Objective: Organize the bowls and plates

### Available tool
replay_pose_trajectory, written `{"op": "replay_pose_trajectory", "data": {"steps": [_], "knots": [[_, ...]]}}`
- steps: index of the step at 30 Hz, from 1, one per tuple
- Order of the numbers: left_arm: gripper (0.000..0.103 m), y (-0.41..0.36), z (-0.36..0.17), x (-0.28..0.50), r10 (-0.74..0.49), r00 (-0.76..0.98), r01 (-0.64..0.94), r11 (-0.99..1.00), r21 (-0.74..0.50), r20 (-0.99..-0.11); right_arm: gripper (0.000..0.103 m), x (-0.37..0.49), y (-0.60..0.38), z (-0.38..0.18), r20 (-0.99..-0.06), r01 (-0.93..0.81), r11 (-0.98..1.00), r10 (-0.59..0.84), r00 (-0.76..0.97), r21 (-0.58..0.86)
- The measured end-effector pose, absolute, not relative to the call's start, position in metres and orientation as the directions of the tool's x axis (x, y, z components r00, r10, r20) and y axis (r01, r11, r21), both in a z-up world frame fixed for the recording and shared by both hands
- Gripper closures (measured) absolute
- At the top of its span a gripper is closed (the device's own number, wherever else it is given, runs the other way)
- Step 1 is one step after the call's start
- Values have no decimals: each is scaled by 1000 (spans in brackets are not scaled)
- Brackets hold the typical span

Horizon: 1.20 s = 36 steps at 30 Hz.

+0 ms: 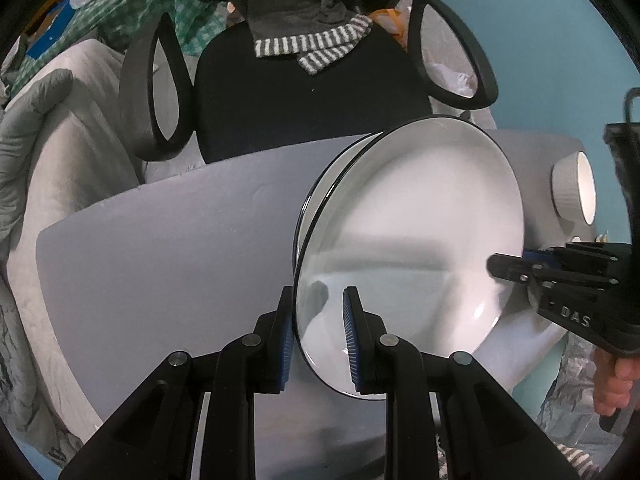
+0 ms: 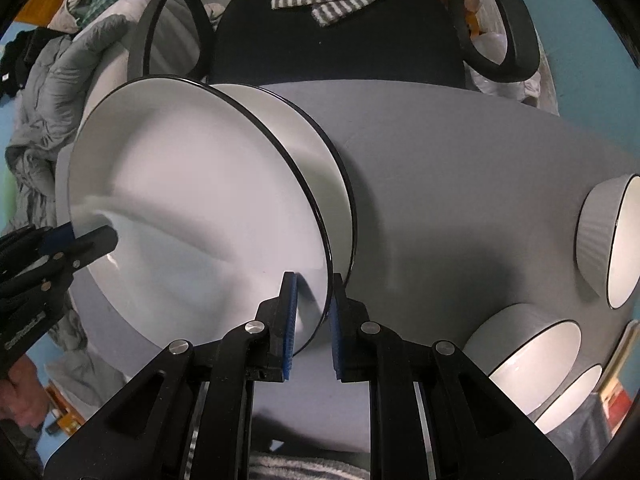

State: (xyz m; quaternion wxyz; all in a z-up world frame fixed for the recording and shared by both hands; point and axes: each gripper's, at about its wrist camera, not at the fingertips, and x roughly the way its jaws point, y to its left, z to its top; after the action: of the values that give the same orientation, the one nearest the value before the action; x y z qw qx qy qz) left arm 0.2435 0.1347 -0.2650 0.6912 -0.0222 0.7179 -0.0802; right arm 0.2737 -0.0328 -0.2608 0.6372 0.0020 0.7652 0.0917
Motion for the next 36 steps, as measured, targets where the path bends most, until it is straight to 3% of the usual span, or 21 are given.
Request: {"op": "replay_pose_trajectory", "data": {"steps": [8,13,23,27,32,36], "knots": [[81,137,-281,249,-138,-78,43,989,-142,-987,88,278,-29,-266,-972,-135,983,96,-214,127],[81,138,-280,251,-149,-72,41,987,-153,-986,76,277,-17,-266,-974,-185,979,46,-223,89],[77,137,-280,252,-162,-69,55,985,-166,-984,68,268,7,-258,-987,-326,940,-137,-87,-101],[76,134,-280,250,-158,-69,74,984,-163,-985,56,263,11,-253,-982,-344,925,-186,-36,-162],[63,132,-276,249,-156,-50,87,983,-160,-986,54,261,12,-249,-983,-322,932,-181,-15,-166],[51,133,-267,246,-152,-18,100,983,-153,-988,41,259,7,-244,-985,-275,947,-171,-2,-164]]}}
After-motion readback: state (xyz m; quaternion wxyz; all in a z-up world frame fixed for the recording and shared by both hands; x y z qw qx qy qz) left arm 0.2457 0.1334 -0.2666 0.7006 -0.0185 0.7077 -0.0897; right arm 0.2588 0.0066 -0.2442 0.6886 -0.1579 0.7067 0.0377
